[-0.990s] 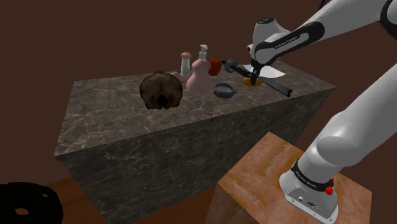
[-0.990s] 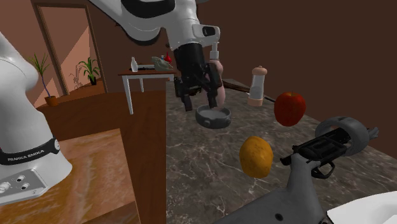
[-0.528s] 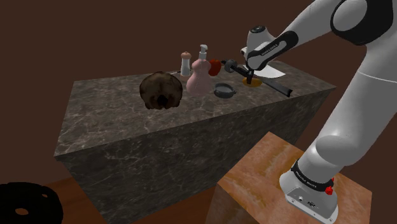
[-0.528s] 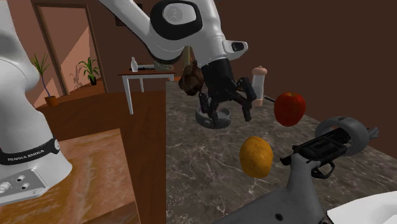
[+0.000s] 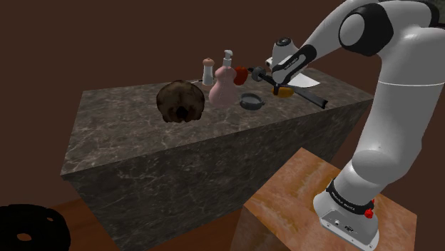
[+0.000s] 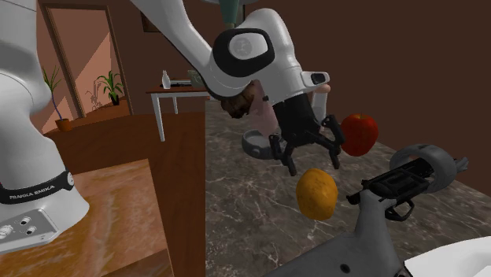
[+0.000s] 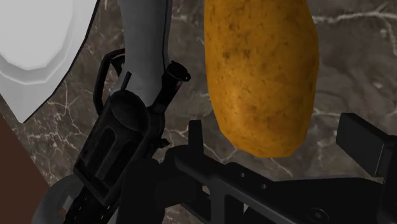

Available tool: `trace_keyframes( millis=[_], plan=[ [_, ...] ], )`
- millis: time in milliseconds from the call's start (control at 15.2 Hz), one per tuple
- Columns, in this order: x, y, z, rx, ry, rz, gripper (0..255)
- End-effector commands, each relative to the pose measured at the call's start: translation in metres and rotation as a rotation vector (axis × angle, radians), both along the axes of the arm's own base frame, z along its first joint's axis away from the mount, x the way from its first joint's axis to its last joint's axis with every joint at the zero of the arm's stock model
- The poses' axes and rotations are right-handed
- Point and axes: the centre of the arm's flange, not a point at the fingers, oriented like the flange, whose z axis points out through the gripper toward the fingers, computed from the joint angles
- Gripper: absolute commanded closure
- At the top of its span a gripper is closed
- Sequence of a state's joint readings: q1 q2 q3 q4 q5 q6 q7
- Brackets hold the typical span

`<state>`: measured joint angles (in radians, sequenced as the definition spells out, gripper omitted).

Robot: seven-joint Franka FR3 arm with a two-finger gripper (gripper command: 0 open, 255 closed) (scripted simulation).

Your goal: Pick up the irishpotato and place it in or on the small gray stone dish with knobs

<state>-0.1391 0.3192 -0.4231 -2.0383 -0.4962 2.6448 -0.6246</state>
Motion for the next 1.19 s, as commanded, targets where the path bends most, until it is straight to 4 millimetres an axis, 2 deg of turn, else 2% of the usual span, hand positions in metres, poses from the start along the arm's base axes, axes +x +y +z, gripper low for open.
trace_keyframes(
  millis=[0,132,660,726,1122],
  plan=[
    [0.001,-0.005,-0.009,-0.001,0.000,0.001,0],
    [0.002,-0.011,-0.021,-0.001,0.000,0.001,0],
    [0.002,-0.011,-0.021,-0.001,0.000,0.001,0],
    [0.002,-0.011,-0.021,-0.001,0.000,0.001,255],
    [0.002,-0.011,-0.021,-0.001,0.000,0.001,255]
  ],
)
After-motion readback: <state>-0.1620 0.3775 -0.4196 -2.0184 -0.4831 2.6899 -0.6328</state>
